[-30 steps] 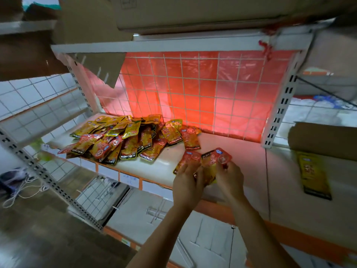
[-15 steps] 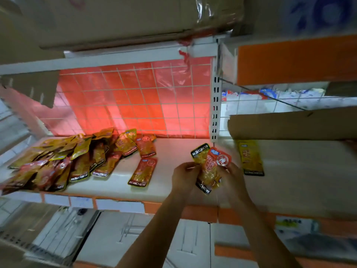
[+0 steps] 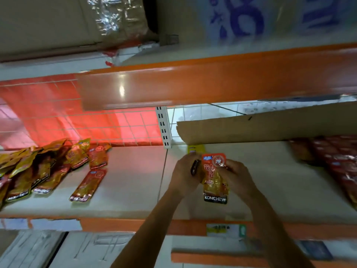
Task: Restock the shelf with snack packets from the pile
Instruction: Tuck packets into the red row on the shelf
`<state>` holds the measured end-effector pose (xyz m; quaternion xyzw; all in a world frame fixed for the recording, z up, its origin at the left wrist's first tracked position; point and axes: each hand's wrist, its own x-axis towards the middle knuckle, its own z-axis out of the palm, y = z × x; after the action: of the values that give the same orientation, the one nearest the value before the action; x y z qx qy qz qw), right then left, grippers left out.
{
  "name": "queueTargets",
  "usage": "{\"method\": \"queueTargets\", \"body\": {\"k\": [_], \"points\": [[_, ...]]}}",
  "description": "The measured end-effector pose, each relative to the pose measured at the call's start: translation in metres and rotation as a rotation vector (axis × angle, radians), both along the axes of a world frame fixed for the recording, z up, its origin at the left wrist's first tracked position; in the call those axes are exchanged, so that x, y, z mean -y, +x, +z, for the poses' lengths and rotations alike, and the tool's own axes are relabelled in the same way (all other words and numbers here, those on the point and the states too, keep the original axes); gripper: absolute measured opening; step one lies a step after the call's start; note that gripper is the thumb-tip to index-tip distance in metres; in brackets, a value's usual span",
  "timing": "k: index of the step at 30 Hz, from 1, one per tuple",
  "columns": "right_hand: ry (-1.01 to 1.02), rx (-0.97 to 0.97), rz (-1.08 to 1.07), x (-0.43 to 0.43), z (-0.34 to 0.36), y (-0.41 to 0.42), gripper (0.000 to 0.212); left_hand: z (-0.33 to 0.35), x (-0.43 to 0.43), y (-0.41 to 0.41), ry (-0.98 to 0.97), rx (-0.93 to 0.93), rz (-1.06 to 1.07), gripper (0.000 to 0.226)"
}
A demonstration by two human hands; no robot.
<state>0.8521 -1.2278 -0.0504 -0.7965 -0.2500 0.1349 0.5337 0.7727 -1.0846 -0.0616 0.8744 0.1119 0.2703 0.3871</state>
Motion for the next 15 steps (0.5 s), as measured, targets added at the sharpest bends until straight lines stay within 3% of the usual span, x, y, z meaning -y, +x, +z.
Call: {"method": "queueTargets", "body": {"k": [4, 8, 11, 15], "points": [[0.018, 0.0, 0.1, 0.027, 0.006, 0.025, 0.01, 0.009, 0.018, 0.02, 0.103, -0.204, -0.14, 0.023], [0.083, -0.063, 0.136, 0.042, 0.003, 0.043, 0.014, 0.009, 0.026, 0.027, 0.106, -0.295, -0.249, 0.01], [0.153, -0.078, 0.037, 0.041, -0.002, 0.053, 0.011, 0.001, 0.029, 0.025, -0.007, -0.392, -0.205, 0.004], [0.292, -0.156, -0.054, 0.034, -0.007, 0.059, 0.016, -0.017, 0.021, 0.016, -0.222, -0.335, -0.051, 0.024]]}}
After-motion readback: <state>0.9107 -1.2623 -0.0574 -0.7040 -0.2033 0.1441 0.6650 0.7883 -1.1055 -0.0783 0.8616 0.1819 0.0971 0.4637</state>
